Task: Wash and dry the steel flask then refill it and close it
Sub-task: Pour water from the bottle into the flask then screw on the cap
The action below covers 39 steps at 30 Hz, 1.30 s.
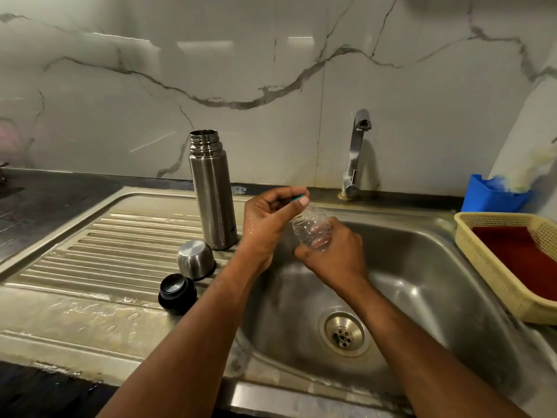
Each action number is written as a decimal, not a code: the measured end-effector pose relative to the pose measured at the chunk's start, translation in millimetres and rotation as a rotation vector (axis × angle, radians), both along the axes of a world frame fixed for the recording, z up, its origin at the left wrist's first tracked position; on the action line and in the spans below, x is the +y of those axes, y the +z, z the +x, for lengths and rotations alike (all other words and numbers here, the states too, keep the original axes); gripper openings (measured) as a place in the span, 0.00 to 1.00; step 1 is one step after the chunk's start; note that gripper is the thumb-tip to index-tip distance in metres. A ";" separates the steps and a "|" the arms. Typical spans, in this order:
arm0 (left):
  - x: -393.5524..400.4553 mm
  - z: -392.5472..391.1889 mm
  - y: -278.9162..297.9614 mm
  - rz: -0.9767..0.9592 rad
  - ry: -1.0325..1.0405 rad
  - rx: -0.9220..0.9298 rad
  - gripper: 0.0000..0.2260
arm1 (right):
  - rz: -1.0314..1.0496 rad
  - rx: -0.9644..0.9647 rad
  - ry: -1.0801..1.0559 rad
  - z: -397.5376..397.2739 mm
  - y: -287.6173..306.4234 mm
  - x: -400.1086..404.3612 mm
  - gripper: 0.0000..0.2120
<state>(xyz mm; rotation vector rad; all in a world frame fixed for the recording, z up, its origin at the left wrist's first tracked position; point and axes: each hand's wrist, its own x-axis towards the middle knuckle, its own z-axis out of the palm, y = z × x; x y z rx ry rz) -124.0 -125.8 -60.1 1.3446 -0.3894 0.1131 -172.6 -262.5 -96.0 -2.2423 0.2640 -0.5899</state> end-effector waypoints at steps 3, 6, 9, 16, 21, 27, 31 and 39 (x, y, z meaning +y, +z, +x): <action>-4.0 -4.9 -0.9 -0.025 0.153 0.088 0.15 | -0.105 0.011 -0.033 -2.6 1.8 2.4 0.25; -2.4 -3.8 -1.6 -0.014 0.111 0.181 0.17 | -0.116 0.040 -0.036 -2.2 0.7 1.2 0.25; 2.7 -2.1 1.1 -0.037 -0.100 0.191 0.19 | 0.084 0.024 0.074 -2.3 1.1 -2.3 0.20; 17.7 4.6 -8.9 -0.129 -0.550 0.206 0.11 | 0.594 0.184 0.677 -6.8 2.1 -15.7 0.11; 15.1 6.0 -11.7 -0.167 -0.572 0.240 0.14 | 0.691 0.259 0.777 -7.3 2.8 -17.4 0.14; 7.9 2.8 -5.3 -0.028 -0.026 0.230 0.20 | 0.295 0.224 0.501 -0.6 -0.5 -23.0 0.36; 2.1 -2.4 0.0 0.037 0.066 0.172 0.15 | 0.175 0.181 0.407 -2.2 -2.7 -26.9 0.31; -4.4 14.3 -1.5 0.306 0.143 0.161 0.12 | 0.271 0.012 0.231 35.8 35.0 -32.9 0.32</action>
